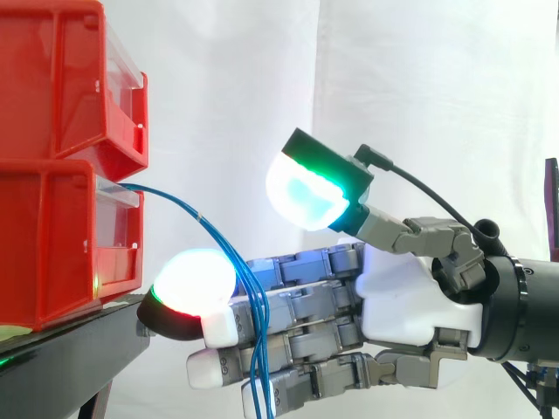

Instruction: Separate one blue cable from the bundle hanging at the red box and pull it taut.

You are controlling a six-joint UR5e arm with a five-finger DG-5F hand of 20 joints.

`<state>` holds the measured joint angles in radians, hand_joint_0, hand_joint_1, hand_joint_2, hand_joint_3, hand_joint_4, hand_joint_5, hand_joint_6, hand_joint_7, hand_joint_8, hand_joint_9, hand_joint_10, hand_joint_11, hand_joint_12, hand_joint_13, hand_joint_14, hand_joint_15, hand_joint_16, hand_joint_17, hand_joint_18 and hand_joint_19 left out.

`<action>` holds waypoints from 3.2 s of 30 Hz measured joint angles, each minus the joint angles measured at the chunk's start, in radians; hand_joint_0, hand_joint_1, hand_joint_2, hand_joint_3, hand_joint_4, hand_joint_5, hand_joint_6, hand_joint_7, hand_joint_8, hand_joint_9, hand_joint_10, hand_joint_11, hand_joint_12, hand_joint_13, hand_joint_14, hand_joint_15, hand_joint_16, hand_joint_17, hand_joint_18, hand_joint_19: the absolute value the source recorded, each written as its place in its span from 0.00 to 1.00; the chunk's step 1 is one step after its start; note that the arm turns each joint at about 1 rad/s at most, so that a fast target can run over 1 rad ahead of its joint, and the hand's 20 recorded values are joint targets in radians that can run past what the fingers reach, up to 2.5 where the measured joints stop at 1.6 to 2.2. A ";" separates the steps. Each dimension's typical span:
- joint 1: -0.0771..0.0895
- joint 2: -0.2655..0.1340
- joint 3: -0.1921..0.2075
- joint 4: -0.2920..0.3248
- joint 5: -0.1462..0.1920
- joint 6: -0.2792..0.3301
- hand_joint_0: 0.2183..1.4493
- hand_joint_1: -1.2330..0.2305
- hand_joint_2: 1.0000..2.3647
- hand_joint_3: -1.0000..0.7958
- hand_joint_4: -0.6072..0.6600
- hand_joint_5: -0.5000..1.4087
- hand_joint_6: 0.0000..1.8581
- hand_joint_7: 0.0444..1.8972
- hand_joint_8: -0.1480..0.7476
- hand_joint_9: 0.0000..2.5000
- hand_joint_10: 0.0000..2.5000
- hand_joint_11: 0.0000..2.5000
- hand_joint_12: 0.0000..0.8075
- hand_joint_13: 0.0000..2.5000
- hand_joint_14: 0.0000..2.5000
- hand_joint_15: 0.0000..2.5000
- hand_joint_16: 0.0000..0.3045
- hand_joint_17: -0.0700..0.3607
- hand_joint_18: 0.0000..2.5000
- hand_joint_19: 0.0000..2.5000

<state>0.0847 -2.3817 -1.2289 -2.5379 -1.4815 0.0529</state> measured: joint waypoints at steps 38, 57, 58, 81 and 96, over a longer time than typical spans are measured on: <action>0.007 -0.006 0.011 0.004 -0.007 -0.003 0.30 0.46 0.00 0.29 0.72 0.18 0.27 0.50 0.55 0.33 0.00 0.16 0.40 0.28 0.01 0.15 0.11 0.34 0.31 0.17; -0.013 -0.011 0.023 0.011 -0.033 -0.006 0.35 0.46 0.01 0.33 0.72 0.19 0.27 0.55 0.55 0.34 0.01 0.16 0.40 0.28 0.01 0.15 0.11 0.34 0.31 0.17; -0.013 -0.011 0.024 0.012 -0.033 -0.009 0.35 0.46 0.01 0.34 0.72 0.19 0.27 0.56 0.55 0.34 0.01 0.16 0.40 0.28 0.01 0.15 0.11 0.34 0.31 0.17; -0.012 -0.011 0.024 0.024 -0.031 -0.032 0.38 0.52 0.01 0.41 0.69 0.20 0.27 0.59 0.55 0.37 0.01 0.17 0.39 0.30 0.01 0.15 0.11 0.34 0.33 0.19; -0.012 -0.011 0.023 0.024 -0.030 -0.033 0.35 0.45 0.01 0.39 0.69 0.21 0.27 0.63 0.56 0.38 0.01 0.19 0.38 0.32 0.01 0.16 0.11 0.33 0.34 0.20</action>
<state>0.0729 -2.3930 -1.2056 -2.5143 -1.5111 0.0199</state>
